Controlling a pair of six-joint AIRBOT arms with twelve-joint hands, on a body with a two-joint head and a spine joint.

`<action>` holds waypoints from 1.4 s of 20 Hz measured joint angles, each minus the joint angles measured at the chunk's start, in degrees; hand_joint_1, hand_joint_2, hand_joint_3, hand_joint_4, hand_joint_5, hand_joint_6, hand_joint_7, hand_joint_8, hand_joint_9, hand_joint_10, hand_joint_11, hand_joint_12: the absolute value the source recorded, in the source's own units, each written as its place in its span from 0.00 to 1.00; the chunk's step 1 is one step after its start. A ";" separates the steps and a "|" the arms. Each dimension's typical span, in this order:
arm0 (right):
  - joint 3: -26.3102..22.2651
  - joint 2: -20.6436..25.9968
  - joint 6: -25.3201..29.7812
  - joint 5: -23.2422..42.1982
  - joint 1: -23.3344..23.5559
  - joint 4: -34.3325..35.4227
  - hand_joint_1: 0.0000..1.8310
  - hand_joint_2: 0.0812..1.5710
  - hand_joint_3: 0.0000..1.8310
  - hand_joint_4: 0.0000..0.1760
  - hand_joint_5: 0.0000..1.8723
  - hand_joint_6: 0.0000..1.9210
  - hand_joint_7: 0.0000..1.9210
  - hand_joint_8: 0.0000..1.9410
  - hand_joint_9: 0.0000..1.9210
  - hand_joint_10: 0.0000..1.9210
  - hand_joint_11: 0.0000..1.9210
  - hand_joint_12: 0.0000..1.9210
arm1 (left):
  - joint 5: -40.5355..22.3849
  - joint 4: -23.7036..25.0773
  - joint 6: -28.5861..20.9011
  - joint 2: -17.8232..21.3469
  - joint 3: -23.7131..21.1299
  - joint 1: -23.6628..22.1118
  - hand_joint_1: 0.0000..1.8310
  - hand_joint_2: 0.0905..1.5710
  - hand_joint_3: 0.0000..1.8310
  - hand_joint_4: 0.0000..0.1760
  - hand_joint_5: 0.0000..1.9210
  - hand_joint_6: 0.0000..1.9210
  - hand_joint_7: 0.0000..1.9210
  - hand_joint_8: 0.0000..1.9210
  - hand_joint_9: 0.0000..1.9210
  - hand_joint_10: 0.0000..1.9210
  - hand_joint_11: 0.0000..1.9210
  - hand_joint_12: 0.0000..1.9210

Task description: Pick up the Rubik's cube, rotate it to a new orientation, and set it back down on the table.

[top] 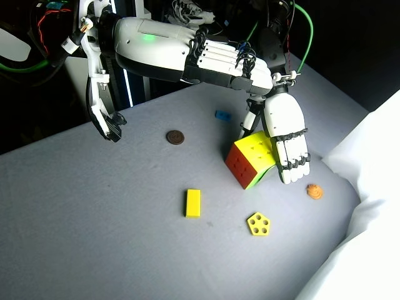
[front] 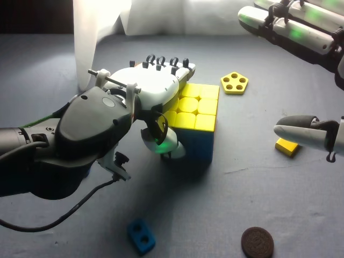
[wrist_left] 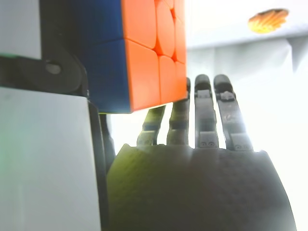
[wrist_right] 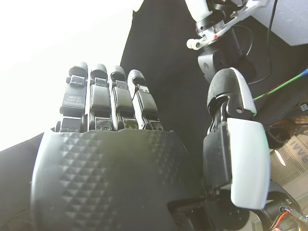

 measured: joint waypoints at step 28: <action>0.00 0.00 -0.15 0.52 -0.31 0.00 0.14 0.75 0.00 0.00 0.00 0.00 0.00 0.00 0.00 0.00 0.00 0.00 | -0.44 -0.02 -0.33 -0.24 -0.02 -0.68 0.57 0.89 0.00 0.00 0.26 0.84 0.25 1.00 0.15 1.00 0.15 1.00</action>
